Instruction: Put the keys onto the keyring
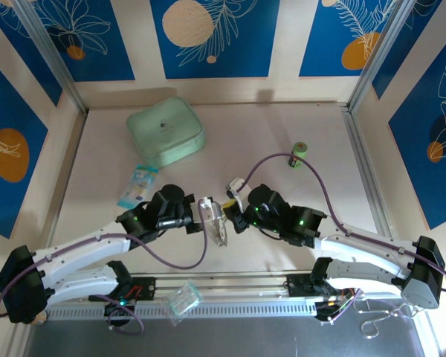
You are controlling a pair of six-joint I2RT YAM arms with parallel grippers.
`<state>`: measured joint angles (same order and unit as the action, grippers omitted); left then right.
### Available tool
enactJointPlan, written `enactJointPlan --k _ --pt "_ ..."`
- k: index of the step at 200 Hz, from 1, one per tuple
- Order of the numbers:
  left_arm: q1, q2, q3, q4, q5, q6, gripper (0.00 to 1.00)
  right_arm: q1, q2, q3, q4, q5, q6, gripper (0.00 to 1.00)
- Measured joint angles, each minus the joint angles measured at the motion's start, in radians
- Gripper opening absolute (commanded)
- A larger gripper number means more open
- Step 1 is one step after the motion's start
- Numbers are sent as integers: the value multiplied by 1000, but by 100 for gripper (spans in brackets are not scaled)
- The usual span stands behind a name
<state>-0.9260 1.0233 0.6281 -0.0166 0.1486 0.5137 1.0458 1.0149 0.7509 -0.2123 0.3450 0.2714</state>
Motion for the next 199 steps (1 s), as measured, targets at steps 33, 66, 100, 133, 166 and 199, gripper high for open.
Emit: enactJointPlan --k 33,66,100,133,166,199 --pt "-24 -10 -18 29 -43 44 0 1 -11 0 -3 6 31 0" --pt "-42 -16 -27 45 -81 73 0 2 -11 0 -10 17 53 0" --pt "-46 -24 -33 56 -94 79 0 2 -11 0 -10 23 60 0" --pt "-47 -33 -33 59 -94 54 0 2 -16 0 -9 25 60 0" --pt "-48 -32 -33 62 -94 -10 0 2 -18 0 -8 23 59 0" --pt "-48 -11 -33 80 -93 -101 0 1 -19 0 -5 19 46 0"
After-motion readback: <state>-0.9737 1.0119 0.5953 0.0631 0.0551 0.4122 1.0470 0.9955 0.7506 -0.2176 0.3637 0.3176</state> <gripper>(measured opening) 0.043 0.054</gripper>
